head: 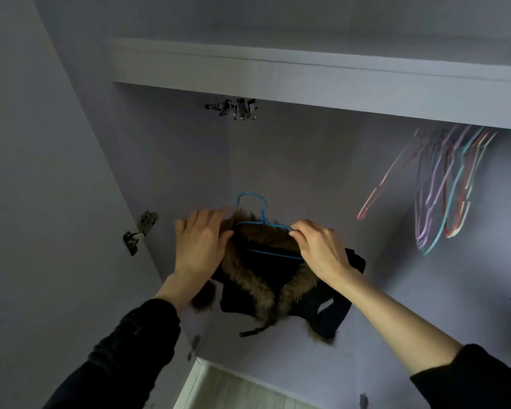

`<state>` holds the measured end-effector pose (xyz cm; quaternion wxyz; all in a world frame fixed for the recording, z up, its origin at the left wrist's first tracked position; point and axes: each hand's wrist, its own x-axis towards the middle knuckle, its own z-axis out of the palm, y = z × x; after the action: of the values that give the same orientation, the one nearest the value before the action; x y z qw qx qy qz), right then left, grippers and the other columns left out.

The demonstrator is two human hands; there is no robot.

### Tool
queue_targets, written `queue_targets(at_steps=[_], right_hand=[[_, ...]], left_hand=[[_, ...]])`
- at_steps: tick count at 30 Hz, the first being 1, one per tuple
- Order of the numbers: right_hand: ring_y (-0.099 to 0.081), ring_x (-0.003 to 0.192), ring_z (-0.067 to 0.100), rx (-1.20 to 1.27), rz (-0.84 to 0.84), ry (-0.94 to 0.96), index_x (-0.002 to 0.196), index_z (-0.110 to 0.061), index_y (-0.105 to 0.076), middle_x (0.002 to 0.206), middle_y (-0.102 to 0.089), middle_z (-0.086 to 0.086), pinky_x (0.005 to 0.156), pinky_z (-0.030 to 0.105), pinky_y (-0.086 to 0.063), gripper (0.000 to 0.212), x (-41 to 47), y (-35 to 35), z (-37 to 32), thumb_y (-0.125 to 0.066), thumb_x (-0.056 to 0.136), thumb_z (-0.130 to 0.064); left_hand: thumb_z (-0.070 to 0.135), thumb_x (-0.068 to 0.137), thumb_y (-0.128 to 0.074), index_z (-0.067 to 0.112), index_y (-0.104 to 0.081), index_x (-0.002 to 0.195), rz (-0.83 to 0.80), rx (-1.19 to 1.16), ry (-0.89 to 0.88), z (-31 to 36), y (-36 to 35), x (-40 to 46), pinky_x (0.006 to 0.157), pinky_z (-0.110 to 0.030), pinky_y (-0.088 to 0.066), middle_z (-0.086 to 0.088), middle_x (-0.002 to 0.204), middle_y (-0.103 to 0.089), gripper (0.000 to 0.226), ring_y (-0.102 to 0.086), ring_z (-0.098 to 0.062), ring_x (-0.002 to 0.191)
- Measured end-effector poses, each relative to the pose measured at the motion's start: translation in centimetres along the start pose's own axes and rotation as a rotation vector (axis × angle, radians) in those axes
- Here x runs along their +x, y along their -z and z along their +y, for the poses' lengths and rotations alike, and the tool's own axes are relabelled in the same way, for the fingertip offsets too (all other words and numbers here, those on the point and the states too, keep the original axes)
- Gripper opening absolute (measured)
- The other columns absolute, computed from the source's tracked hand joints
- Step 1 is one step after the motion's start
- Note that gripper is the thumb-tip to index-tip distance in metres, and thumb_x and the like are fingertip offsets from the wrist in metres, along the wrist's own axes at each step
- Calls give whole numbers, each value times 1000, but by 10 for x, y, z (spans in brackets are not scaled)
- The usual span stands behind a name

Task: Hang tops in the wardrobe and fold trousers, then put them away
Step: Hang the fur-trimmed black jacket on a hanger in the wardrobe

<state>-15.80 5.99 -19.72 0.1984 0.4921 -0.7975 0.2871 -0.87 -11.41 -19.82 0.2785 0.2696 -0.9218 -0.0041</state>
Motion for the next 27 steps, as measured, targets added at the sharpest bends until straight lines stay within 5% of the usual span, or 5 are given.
queue_targets(at_steps=[7, 14, 18, 23, 27], right_hand=[[-65, 61, 26, 83, 1, 21, 88, -3, -69, 77, -70, 9, 51, 39, -53, 8, -3, 4, -1, -66, 86, -10], [-68, 72, 23, 144, -31, -9, 94, -3, -73, 86, -71, 8, 64, 30, -55, 14, -4, 15, -6, -66, 87, -14], [-68, 84, 25, 76, -23, -176, 101, -11, -72, 99, -72, 6, 76, 28, -47, 18, -11, 22, 13, -58, 92, -19], [-60, 109, 27, 53, -475, -312, 117, -12, -64, 116, -65, 9, 90, 34, -46, 27, -34, 22, 40, -52, 93, -19], [-60, 98, 25, -70, -430, -235, 103, -15, -68, 103, -63, 2, 79, 33, -44, 21, -34, 18, 36, -56, 92, -28]], left_hand=[[25, 93, -56, 20, -62, 122, -109, -59, -131, 7, -4, 15, 85, -33, -24, -2, 119, -62, 30, -54, -24, 111], [0, 84, -63, 6, -73, 94, -83, -97, -66, 10, -2, 16, 77, -34, -40, -13, 87, -72, 15, -64, -33, 73], [-11, 80, -62, 2, -73, 99, -53, -158, -7, 10, -1, 8, 66, -39, -48, -13, 90, -73, 26, -60, -40, 77], [-18, 74, -61, 0, -74, 92, 4, -194, -4, 6, 0, 2, 57, -42, -51, -15, 86, -73, 29, -60, -42, 73], [-14, 80, -56, 2, -71, 104, -25, -194, 67, 1, -1, 5, 63, -46, -53, -15, 99, -72, 32, -59, -43, 88]])
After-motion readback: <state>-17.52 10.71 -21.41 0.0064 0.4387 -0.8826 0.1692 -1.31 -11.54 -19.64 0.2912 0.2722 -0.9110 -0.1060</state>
